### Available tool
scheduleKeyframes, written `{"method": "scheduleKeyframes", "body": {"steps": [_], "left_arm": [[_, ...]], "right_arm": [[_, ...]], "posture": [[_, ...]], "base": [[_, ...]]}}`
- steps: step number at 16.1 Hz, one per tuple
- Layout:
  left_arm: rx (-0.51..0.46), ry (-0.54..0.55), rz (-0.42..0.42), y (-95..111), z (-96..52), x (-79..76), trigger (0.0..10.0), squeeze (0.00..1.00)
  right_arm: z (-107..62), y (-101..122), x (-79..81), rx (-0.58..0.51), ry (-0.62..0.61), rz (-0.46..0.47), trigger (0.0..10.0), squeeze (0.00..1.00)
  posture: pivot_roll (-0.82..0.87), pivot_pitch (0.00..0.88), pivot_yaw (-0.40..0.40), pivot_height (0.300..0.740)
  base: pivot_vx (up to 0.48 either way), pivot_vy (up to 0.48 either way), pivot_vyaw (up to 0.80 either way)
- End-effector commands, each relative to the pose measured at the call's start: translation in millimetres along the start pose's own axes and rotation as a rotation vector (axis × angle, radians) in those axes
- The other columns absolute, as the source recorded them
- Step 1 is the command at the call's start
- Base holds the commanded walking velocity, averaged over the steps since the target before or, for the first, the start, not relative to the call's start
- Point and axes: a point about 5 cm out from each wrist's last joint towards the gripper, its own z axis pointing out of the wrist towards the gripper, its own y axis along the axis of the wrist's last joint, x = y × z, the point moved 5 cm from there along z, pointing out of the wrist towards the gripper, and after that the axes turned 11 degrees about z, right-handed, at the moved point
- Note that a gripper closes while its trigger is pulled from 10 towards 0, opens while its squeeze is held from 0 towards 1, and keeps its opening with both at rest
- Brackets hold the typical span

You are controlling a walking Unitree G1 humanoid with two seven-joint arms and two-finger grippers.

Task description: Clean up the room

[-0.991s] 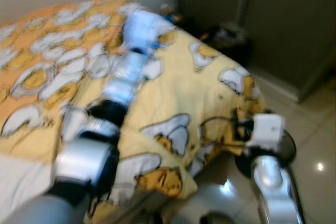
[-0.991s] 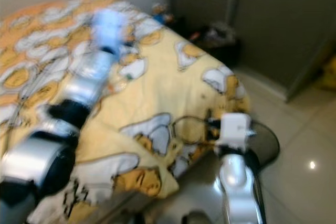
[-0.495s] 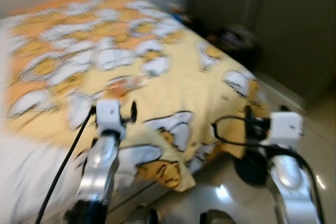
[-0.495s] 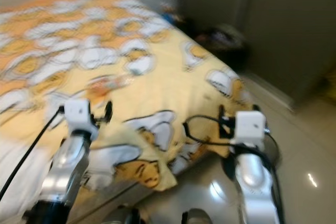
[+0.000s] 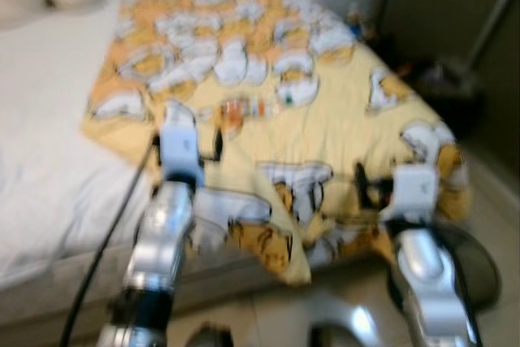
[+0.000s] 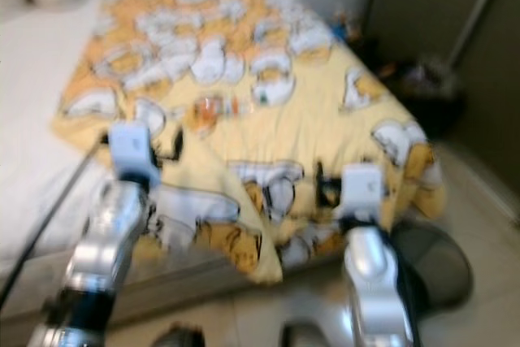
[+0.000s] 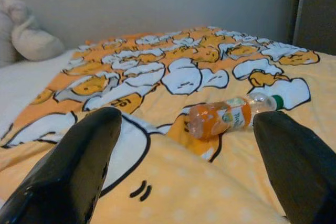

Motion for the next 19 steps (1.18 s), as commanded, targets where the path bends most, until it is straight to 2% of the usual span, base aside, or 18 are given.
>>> {"method": "scheduleKeyframes", "body": {"steps": [1, 3, 10, 15, 16, 18, 19], "left_arm": [[-0.012, -0.017, -0.019, 8.7, 4.3, -7.0, 10.0, 0.00], [-0.003, -0.016, -0.031, 7.9, 5.0, -8.2, 10.0, 0.00], [-0.039, 0.002, -0.037, 24.6, 17.2, -7.0, 10.0, 0.00], [-0.063, -0.020, -0.048, 35.5, 23.0, -16.5, 10.0, 0.00], [-0.099, -0.074, 0.045, 45.6, 28.7, -24.1, 10.0, 0.00], [-0.046, -0.195, 0.185, 47.6, 56.5, -25.0, 10.0, 0.00], [-0.043, -0.233, 0.205, 49.6, 61.3, -25.3, 10.0, 0.00]], "right_arm": [[-2.2, 1.5, -7.5, -0.009, -0.021, -0.007, 10.0, 0.00], [-2.6, 1.0, -8.0, -0.008, -0.023, -0.007, 10.0, 0.00], [-1.0, -2.2, -8.7, 0.002, -0.021, -0.011, 10.0, 0.00], [-2.0, -5.6, -7.9, 0.010, -0.017, -0.012, 10.0, 0.00], [-3.2, -6.8, -7.5, 0.013, -0.017, -0.012, 10.0, 0.00], [-7.8, -10.6, -9.2, 0.026, -0.018, -0.014, 10.0, 0.00], [-10.2, -11.8, -9.7, 0.031, -0.017, -0.015, 10.0, 0.00]], "posture": [[-0.22, 0.000, 0.075, 0.697], [-0.22, 0.000, 0.075, 0.697], [-0.23, 0.000, 0.074, 0.697], [-0.23, 0.000, 0.077, 0.697], [-0.24, 0.000, 0.079, 0.697], [-0.24, 0.000, 0.078, 0.697], [-0.25, 0.000, 0.078, 0.697]], "base": [[0.480, 0.000, 0.00], [0.480, 0.000, 0.00], [0.480, 0.000, 0.00], [0.480, 0.000, 0.00], [0.480, 0.000, 0.00], [0.000, 0.000, 0.00], [0.000, 0.000, 0.00]]}}
